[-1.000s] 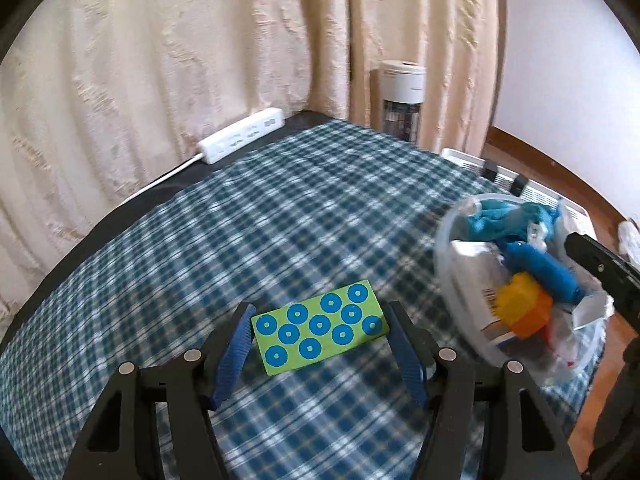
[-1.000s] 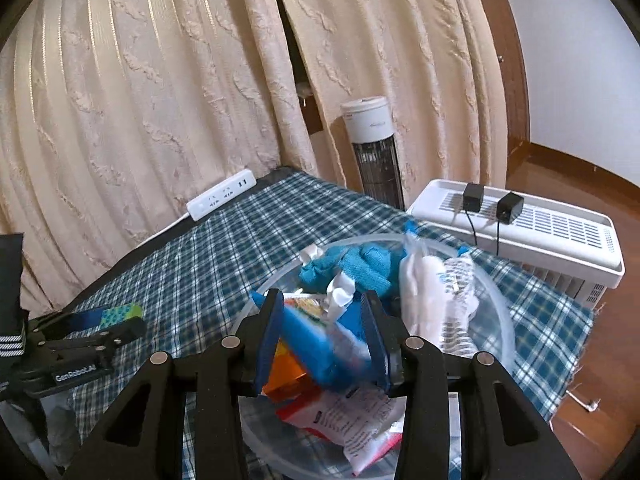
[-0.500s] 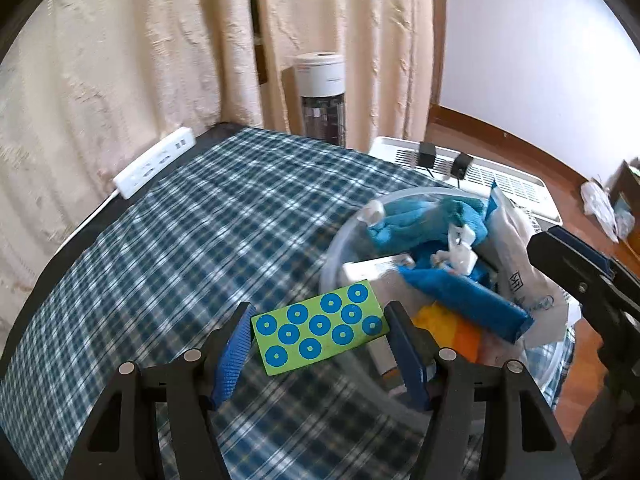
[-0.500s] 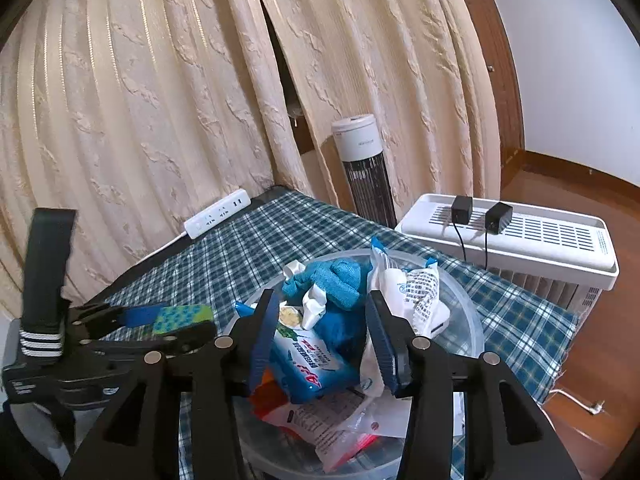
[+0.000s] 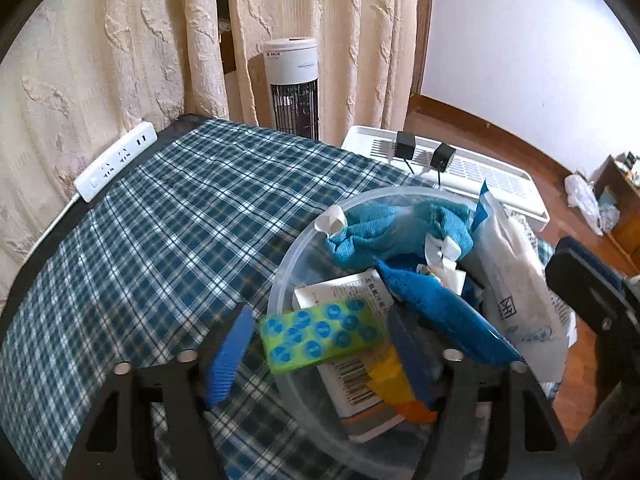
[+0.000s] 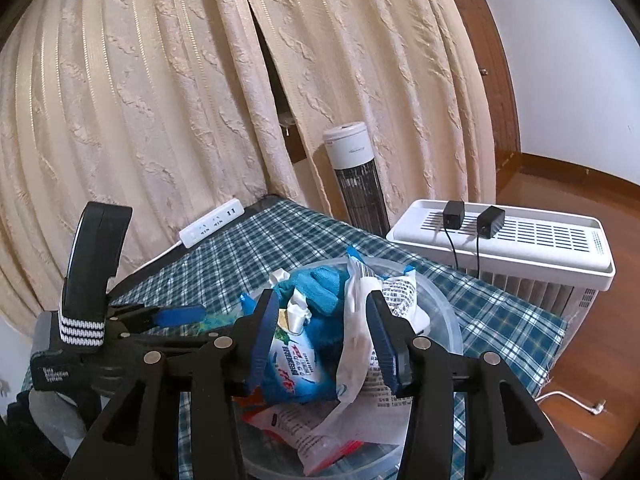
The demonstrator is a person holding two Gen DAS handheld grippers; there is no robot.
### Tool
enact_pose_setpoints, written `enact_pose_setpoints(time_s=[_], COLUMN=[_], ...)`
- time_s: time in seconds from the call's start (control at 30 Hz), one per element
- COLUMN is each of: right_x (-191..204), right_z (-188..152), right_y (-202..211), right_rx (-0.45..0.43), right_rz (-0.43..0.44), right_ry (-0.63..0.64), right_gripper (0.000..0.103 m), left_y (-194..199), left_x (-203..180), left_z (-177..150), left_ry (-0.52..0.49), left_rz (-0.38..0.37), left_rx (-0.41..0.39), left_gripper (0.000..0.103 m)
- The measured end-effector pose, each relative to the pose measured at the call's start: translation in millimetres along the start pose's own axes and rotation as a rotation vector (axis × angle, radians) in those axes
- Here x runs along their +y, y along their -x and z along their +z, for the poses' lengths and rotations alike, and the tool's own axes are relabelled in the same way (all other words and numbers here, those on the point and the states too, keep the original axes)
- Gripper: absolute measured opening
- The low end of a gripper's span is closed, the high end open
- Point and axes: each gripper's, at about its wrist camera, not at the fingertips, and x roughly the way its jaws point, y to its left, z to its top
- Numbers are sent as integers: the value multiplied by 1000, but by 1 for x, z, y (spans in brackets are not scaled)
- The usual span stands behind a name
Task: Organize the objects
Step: 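Lower the green block into the bowl and open the left tool, then withdraw both open tools from the bowl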
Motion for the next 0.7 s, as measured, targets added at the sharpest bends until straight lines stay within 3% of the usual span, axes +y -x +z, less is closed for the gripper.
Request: enact_pose_setpoints(time_s=[0.2,0.33,0.53,0.7], right_x=[1,3,7,13], right_z=[-3,-7,-20,-34], right_y=[5,12,21,27], right_rx=[7,16,73,119], right_rz=[-5,-14,-30,-39], right_ry=[12,22,49,77], right_gripper=[48,56,73,85], left_y=[9,18,37,48], left_x=[1,2,0,-2], left_z=[-2,-5,-17,-28], left_ry=[14,22,-5,-23], left_rz=[-21,-6,79,119], left_rx=[-19,-36,-89,-101], left_gripper=[90,93,103,103])
